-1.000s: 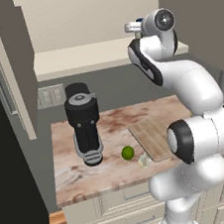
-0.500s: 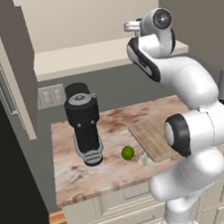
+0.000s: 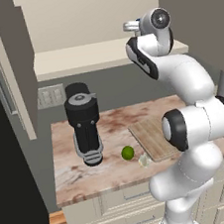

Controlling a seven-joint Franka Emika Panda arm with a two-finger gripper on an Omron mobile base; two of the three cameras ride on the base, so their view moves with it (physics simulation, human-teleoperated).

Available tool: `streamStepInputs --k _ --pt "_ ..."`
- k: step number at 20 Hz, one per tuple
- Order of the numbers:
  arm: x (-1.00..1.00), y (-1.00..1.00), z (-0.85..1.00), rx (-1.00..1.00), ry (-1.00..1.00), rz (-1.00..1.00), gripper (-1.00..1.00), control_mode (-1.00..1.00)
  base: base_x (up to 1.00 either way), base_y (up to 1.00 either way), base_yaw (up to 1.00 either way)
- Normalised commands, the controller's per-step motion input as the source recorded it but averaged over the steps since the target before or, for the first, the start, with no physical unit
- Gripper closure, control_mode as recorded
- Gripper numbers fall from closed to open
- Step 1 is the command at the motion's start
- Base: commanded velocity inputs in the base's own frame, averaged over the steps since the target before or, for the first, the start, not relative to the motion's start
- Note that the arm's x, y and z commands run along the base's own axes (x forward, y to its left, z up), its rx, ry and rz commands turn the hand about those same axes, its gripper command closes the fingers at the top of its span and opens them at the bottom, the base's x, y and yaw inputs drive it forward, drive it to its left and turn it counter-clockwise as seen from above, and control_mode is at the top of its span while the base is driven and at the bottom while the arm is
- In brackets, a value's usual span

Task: Open the cabinet. Place the bowl and condiment on the counter. Then place the lime and garlic on the cutting board.

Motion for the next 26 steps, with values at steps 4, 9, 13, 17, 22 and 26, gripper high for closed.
streamStepInputs --k 4,9,13,17,22,26 --pt "0.09 -0.07 -0.02 0.0 0.02 0.0 -1.0 -1.0 0.0 0.0 0.0" --pt "0.14 -0.06 -0.04 0.0 0.02 0.0 -1.0 -1.0 0.0 0.0 0.0" --pt "0.13 -0.04 -0.06 0.0 0.02 0.0 -1.0 -1.0 0.0 0.0 0.0" --pt "0.14 0.0 -0.1 0.0 0.01 0.0 1.0 -1.0 0.0 0.0 0.0" --pt "0.02 0.0 -0.08 0.0 0.0 0.0 1.0 -1.0 0.0 0.0 0.0" --pt "0.0 0.0 -0.03 0.0 0.02 0.0 1.0 -1.0 0.0 0.0 0.0"
